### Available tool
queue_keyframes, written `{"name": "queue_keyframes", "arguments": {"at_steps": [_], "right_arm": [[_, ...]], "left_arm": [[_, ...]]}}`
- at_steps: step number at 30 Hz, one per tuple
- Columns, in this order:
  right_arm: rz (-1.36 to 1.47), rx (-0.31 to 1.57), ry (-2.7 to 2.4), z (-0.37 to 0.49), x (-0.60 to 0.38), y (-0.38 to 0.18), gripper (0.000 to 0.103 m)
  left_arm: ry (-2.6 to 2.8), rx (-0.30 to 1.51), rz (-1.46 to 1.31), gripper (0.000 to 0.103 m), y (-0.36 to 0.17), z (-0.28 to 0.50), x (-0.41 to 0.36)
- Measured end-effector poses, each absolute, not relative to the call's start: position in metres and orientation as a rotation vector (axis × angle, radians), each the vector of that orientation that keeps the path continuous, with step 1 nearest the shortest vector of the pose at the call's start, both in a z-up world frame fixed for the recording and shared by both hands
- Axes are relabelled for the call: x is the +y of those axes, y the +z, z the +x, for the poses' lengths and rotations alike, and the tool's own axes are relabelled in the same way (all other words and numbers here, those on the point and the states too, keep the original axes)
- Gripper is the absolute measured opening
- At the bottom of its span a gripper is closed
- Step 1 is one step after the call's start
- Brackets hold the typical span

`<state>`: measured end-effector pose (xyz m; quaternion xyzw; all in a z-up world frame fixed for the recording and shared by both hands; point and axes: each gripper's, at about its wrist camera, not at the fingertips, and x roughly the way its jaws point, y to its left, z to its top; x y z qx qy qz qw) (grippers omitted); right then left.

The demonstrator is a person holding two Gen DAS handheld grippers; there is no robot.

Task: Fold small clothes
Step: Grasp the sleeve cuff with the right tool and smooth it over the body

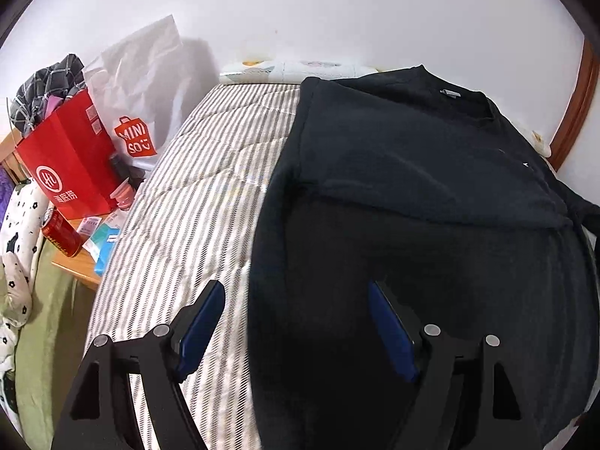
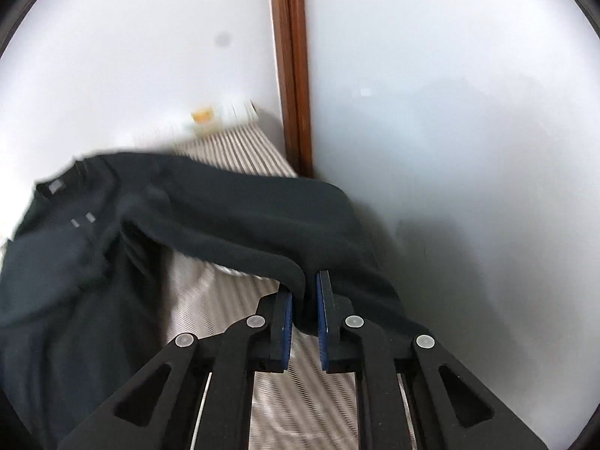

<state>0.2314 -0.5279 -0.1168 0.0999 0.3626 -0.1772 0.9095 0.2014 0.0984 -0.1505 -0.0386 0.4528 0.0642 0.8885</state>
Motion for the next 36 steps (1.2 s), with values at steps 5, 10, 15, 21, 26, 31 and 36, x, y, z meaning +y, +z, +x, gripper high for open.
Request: {"name": "queue_keyframes", "arguments": {"at_steps": [5,10,15,21,26,31,36], "right_arm": [[0.190,0.654,-0.311,0.240,-0.493,-0.069,0.011],[0.172,0.567,-0.216,0.266,-0.437,-0.024,0.010],[0.131,0.536,-0.070,0.296,-0.355,-0.005,0.011],[0.040,0.616,0.091,0.334,-0.253,-0.040,0.015],[0.016,0.804,0.150,0.355,-0.223,-0.096,0.024],[0.060,0.889,0.175,0.321,-0.253,-0.133,0.061],[0.074,0.791,0.076,0.275,-0.313,-0.117,0.065]], "left_arm": [[0.118,0.924,-0.093,0.077,-0.146,0.192,0.105],[0.107,0.907,-0.108,0.077,-0.141,0.189,0.109],[0.099,0.879,-0.109,0.077,-0.134,0.189,0.112],[0.077,0.879,-0.132,0.077,-0.136,0.194,0.113],[0.046,0.887,-0.133,0.077,-0.142,0.196,0.108],[0.010,0.906,-0.129,0.077,-0.155,0.196,0.103],[0.007,0.938,-0.133,0.077,-0.172,0.196,0.104]]}}
